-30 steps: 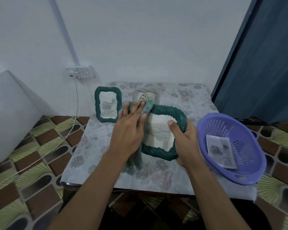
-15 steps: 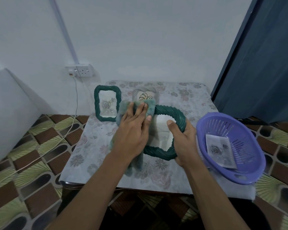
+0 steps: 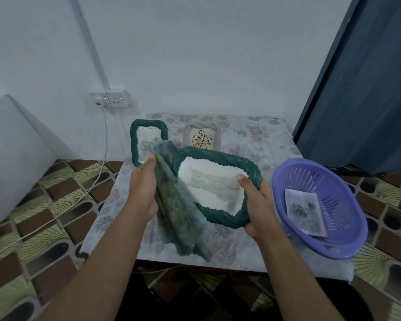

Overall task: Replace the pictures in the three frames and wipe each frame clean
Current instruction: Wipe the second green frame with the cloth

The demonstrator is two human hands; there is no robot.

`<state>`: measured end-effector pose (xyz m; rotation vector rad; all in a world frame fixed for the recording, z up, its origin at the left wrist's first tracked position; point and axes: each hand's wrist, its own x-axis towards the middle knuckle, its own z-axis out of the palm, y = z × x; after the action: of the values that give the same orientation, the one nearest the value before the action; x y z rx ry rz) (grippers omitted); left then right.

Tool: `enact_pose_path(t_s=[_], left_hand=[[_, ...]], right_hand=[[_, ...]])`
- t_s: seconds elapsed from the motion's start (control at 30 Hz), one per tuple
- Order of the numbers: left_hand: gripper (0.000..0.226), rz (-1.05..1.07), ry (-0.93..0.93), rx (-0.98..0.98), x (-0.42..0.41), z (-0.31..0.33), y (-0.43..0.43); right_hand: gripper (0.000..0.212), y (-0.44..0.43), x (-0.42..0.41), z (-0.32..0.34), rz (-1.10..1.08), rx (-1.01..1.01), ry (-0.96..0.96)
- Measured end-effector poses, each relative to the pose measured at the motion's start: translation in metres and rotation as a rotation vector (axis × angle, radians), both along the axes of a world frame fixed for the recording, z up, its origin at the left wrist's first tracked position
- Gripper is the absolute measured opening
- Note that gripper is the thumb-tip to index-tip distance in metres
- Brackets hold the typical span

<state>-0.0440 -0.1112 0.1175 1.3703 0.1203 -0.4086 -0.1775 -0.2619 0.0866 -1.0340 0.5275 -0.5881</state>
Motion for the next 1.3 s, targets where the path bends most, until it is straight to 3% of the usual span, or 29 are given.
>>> enact_pose_path(t_s=[0.1, 0.2, 0.23, 0.33, 0.43, 0.5, 0.57, 0.67, 0.83, 1.03, 1.17, 1.3], left_hand=[[0.036, -0.004, 0.104, -0.163, 0.001, 0.001, 0.007], [0.04, -0.009, 0.086, -0.23, 0.004, 0.001, 0.012], [0.041, -0.021, 0.059, -0.242, 0.005, 0.001, 0.013], [0.042, -0.105, -0.1, -0.193, -0.001, 0.005, 0.012], [0.049, -0.28, -0.387, 0.207, -0.011, 0.007, 0.002], [0.04, -0.448, -0.73, 0.622, -0.011, 0.002, -0.006], [0.043, -0.473, -1.025, 0.932, -0.01, -0.008, -0.016], [0.052, -0.397, -1.136, 1.163, -0.015, -0.019, -0.028], [0.055, -0.512, -1.202, 1.008, -0.047, -0.016, -0.044], [0.05, -0.656, -1.44, 0.805, -0.069, -0.048, -0.036], [0.047, -0.661, -1.495, 0.868, -0.052, -0.061, -0.019], [0.05, -0.549, -1.348, 1.035, -0.031, -0.064, -0.014]], right_hand=[[0.022, -0.003, 0.0, -0.002, -0.037, 0.088, -0.005], [0.013, -0.006, -0.002, -0.005, -0.057, 0.15, -0.007], [0.018, -0.006, -0.002, -0.004, -0.061, 0.177, -0.005], [0.056, -0.008, -0.001, -0.006, -0.001, 0.233, -0.012], [0.059, -0.007, 0.0, -0.003, 0.044, 0.292, -0.032], [0.06, -0.005, 0.002, -0.001, 0.033, 0.315, -0.029], [0.06, -0.003, 0.004, 0.001, 0.036, 0.321, -0.034], [0.061, -0.001, 0.008, 0.005, 0.065, 0.318, -0.056], [0.062, 0.0, 0.017, 0.006, 0.06, 0.302, -0.098], [0.068, -0.005, 0.022, -0.004, 0.016, 0.231, -0.071], [0.079, -0.007, 0.02, -0.017, 0.009, 0.276, -0.039], [0.067, -0.011, 0.018, -0.024, -0.059, 0.295, -0.048]])
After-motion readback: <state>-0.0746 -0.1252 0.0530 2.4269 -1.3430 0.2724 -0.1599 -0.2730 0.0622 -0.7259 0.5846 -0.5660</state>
